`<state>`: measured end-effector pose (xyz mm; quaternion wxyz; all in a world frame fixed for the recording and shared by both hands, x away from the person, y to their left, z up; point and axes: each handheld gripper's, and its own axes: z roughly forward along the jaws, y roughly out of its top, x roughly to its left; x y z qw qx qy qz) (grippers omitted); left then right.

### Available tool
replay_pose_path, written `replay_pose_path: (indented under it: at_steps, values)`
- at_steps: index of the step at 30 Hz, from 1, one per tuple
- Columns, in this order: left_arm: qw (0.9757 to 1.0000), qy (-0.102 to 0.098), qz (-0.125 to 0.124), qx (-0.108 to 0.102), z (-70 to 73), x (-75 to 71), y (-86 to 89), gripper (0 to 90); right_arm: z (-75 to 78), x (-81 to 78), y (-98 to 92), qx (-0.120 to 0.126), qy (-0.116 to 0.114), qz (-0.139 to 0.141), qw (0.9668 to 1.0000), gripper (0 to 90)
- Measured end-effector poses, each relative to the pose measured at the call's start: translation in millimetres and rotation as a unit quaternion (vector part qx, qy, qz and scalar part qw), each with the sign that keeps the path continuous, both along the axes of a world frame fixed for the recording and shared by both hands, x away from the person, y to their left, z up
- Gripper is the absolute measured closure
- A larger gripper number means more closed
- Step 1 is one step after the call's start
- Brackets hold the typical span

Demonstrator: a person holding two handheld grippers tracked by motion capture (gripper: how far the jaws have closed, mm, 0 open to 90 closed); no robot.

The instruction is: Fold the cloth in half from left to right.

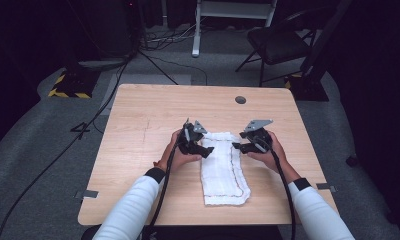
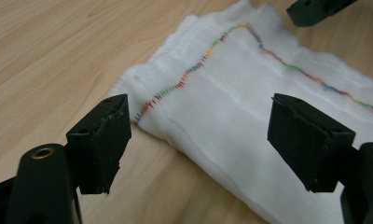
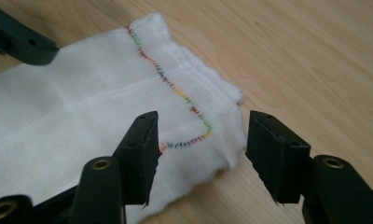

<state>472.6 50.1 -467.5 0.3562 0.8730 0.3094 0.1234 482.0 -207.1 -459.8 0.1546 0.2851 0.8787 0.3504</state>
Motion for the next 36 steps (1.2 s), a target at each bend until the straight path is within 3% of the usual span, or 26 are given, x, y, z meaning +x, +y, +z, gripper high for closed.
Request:
replay_pose_path:
  at_steps: [6, 11, 17, 20, 23, 25, 27, 29, 31, 34, 36]
  values:
    - [0.9997, 0.010, 0.022, 0.007, -8.3, 23.8, -4.3, 22.7, -13.9, 27.1, 14.0, -0.005, 0.022, -0.008, 0.9997, 44.1]
    - [0.9990, 0.020, 0.034, 0.021, -17.1, 32.8, -1.7, 23.3, -23.6, 39.5, 22.9, -0.012, 0.035, -0.013, 0.9992, 43.1]
    - [0.9986, 0.037, 0.035, 0.015, -24.5, 37.9, 4.2, 23.3, -27.8, 48.2, 25.4, 0.000, 0.056, -0.015, 0.9983, 41.8]
    - [0.9985, 0.043, 0.033, 0.011, -25.6, 39.5, 6.2, 23.7, -27.0, 49.9, 28.2, -0.006, 0.061, -0.007, 0.9981, 44.9]
    - [0.9986, 0.045, 0.028, 0.008, -26.3, 40.6, 6.3, 23.8, -27.3, 51.7, 27.5, 0.003, 0.072, 0.001, 0.9974, 49.4]
    - [0.9988, 0.044, 0.019, 0.009, -26.0, 41.4, 6.7, 25.0, -27.3, 51.5, 28.1, 0.009, 0.074, 0.009, 0.9972, 59.1]
    - [0.9989, 0.047, 0.002, 0.003, -24.5, 40.9, 7.2, 36.1, -26.5, 49.6, 30.7, 0.009, 0.079, 0.019, 0.9967, 68.1]
    - [0.9987, 0.050, -0.007, 0.003, -23.5, 41.1, 6.7, 42.0, -26.1, 48.9, 31.7, 0.008, 0.081, 0.021, 0.9964, 73.0]
    - [0.9982, 0.058, -0.018, -0.002, -22.4, 41.9, 6.0, 53.5, -25.7, 48.1, 32.5, 0.010, 0.084, 0.022, 0.9962, 76.9]
    - [0.9978, 0.061, -0.026, -0.002, -21.0, 43.9, 3.8, 68.2, -23.8, 44.5, 36.1, -0.006, 0.071, 0.021, 0.9972, 80.8]
    - [0.9984, 0.049, -0.024, 0.013, -19.2, 44.2, 0.2, 74.5, -23.1, 42.4, 37.9, -0.014, 0.057, 0.017, 0.9981, 81.9]
